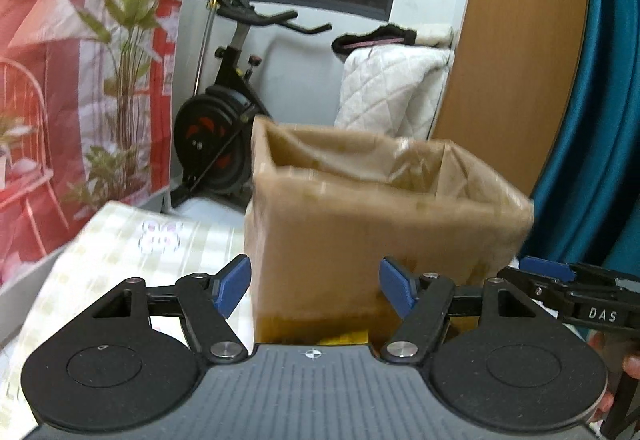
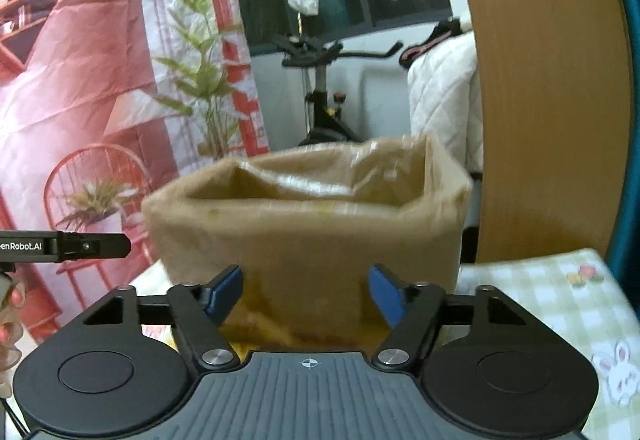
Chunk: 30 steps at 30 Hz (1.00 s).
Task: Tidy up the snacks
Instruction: 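Lower the left tool to the small red packet and close on it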
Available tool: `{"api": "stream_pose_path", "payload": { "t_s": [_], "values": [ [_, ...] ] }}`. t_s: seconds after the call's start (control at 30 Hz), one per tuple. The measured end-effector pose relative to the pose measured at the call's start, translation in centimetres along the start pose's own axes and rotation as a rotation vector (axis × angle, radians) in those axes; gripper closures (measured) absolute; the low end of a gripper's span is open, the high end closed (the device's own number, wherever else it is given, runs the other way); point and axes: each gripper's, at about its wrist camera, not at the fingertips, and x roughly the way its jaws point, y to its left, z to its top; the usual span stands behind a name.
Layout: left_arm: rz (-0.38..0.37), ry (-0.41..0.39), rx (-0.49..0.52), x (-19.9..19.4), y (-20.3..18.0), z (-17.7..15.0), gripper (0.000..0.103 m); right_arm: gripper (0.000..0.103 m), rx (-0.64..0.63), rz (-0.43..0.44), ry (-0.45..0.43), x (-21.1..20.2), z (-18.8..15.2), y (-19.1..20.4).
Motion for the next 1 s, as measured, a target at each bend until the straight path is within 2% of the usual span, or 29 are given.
{"api": "stream_pose_path", "payload": {
  "t_s": [0.13,0.2,0.27,0.4,0.57,0.73,0.8,0.87,1.0],
  "values": [
    [-0.005,0.051,-0.02,0.0,0.5,-1.9,0.035,0.046,-0.015,0.022,0.061,-0.1,-2.2,0.8],
    [-0.006,0.075,-0.04,0.3,1.0,-2.6,0.041,0.049,-0.022,0.034,0.103,0.4,-3.4,1.3],
    [0.001,0.09,-0.05,0.6,1.4,-3.0,0.045,0.059,-0.034,0.043,0.141,1.1,-4.3,1.9],
    [0.023,0.096,-0.063,0.9,2.1,-3.4,0.045,0.062,-0.074,0.062,0.209,3.0,-5.7,3.1],
    [0.051,0.11,-0.079,1.1,3.2,-4.3,0.048,0.076,-0.136,0.085,0.264,6.1,-6.4,4.7],
    [0.085,0.128,-0.121,1.2,4.8,-4.9,0.049,0.077,-0.204,0.072,0.298,9.2,-6.3,5.7],
    [0.095,0.133,-0.132,1.2,5.4,-5.1,0.049,0.082,-0.223,0.071,0.321,10.2,-6.5,6.0],
    [0.104,0.139,-0.138,1.3,5.9,-5.3,0.049,0.093,-0.232,0.065,0.349,11.2,-6.8,6.0],
    [0.116,0.154,-0.154,1.5,6.9,-5.8,0.049,0.098,-0.212,0.065,0.388,11.7,-7.8,5.6]
  ]
}}
